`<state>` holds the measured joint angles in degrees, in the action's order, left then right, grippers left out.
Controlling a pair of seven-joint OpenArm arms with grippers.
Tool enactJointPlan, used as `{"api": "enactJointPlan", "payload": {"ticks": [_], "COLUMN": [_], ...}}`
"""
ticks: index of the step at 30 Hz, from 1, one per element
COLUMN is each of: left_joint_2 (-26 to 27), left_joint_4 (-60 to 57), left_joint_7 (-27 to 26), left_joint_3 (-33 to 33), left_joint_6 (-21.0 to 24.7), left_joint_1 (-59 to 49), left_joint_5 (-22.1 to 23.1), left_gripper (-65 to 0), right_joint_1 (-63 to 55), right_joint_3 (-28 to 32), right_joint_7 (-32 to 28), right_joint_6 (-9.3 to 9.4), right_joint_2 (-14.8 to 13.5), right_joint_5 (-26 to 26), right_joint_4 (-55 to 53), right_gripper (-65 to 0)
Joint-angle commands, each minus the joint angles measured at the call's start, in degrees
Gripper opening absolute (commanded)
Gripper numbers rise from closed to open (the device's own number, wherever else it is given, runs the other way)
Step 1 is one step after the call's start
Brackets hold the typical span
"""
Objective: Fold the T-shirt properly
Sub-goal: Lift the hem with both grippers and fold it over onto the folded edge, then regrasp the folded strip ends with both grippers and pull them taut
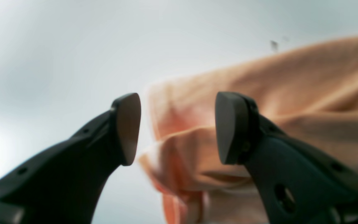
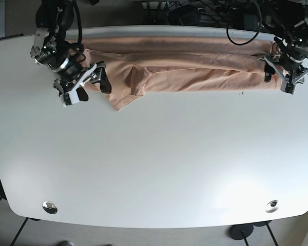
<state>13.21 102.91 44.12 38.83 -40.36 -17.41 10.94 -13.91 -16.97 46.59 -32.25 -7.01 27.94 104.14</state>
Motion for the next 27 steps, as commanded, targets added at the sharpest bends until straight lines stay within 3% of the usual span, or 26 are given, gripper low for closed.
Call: {"api": "enactJointPlan", "payload": {"ticks": [1, 5, 12, 13, 15, 19, 20, 27], "left_joint_2": [-0.07, -1.39, -1.04, -1.04, -1.04, -1.12, -1.21, -1.21], "left_joint_4": [1.04, 0.87, -3.62, -3.97, -4.41, -4.58, -4.58, -4.58], "left_joint_7": [-1.17, -1.17, -1.17, -1.17, -1.17, -1.26, -1.26, -1.26], "left_joint_3": [-0.63, -1.51, -1.25, -1.25, -1.16, -1.16, -1.42, -1.69], "left_joint_6": [0.36, 0.36, 0.36, 0.36, 0.36, 0.36, 0.36, 0.36], "left_joint_1": [-0.39, -2.68, -3.91, -3.91, -3.91, -3.91, -3.73, -3.56], "left_joint_5": [0.27, 0.18, 0.18, 0.18, 0.27, 0.18, 0.18, 0.18], "left_gripper": [-30.7, -37.5, -46.0, -46.4, -46.7, -46.7, -46.7, -46.7], "right_joint_1": [3.93, 10.44, 11.41, 11.41, 11.41, 11.67, 11.93, 2.35], "right_joint_3": [1.54, 3.04, 10.42, 11.13, 10.60, 9.98, 9.89, 4.62], "right_joint_7": [-0.48, -0.39, -0.74, -0.83, -0.83, -0.83, -0.83, 1.72], "right_joint_6": [-0.32, -0.50, -0.32, -0.32, -0.32, -0.32, -0.67, -0.41], "right_joint_2": [0.02, 0.90, 1.07, 1.16, 2.57, 2.92, 2.65, 3.01], "right_joint_5": [-2.05, -6.27, -6.45, -6.45, -7.06, -6.54, -6.45, -6.36], "right_joint_4": [-4.75, -14.51, -17.94, -18.03, -18.03, -17.68, -16.53, 4.21], "right_gripper": [-15.5, -15.5, -16.0, -18.2, -28.5, -60.4, -63.3, -63.3]}}
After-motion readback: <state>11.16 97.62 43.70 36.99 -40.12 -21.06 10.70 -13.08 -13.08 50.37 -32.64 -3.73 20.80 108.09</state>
